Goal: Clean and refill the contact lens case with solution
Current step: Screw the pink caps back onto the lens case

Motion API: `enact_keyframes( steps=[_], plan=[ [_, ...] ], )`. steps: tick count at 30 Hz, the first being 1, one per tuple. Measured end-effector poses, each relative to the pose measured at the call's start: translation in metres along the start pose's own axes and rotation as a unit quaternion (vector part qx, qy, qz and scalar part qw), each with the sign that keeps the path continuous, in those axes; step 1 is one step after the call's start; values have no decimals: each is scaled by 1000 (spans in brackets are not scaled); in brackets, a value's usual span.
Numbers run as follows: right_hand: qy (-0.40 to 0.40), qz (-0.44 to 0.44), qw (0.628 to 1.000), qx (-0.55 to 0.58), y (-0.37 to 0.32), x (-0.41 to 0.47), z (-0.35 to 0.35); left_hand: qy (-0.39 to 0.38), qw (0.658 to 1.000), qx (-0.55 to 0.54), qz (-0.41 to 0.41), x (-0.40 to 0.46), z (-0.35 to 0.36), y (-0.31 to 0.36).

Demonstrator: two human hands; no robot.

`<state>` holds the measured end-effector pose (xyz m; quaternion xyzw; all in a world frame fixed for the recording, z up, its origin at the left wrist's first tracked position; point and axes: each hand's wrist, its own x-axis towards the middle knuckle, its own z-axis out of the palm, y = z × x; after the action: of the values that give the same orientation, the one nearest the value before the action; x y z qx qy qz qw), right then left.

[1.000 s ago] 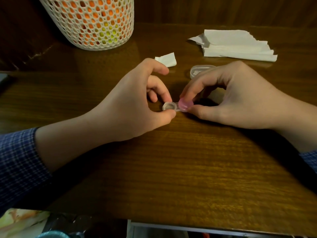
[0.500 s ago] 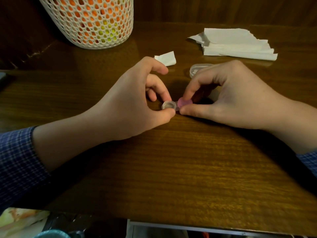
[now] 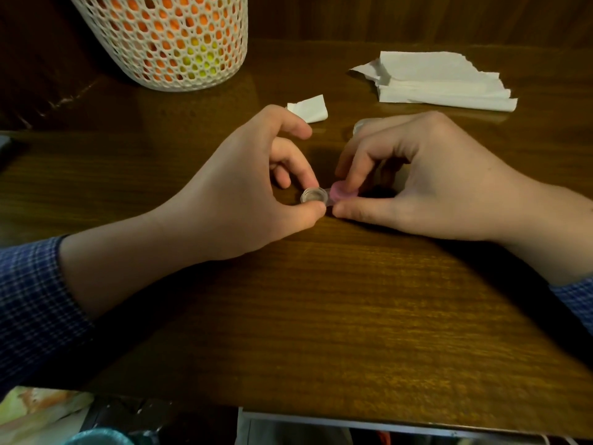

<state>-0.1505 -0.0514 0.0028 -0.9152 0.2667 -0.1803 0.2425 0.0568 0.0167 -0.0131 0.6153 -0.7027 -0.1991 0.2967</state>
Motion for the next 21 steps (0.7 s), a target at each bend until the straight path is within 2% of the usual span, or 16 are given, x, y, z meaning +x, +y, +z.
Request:
enact_keyframes(
  steps=[15, 21],
  plan=[
    [-28, -5, 1000, 10, 3, 0, -4, 0, 1000, 4, -6, 1, -1, 0],
    [-12, -9, 1000, 5, 2, 0, 1, 0, 1000, 3, -5, 0, -1, 0]
  ],
)
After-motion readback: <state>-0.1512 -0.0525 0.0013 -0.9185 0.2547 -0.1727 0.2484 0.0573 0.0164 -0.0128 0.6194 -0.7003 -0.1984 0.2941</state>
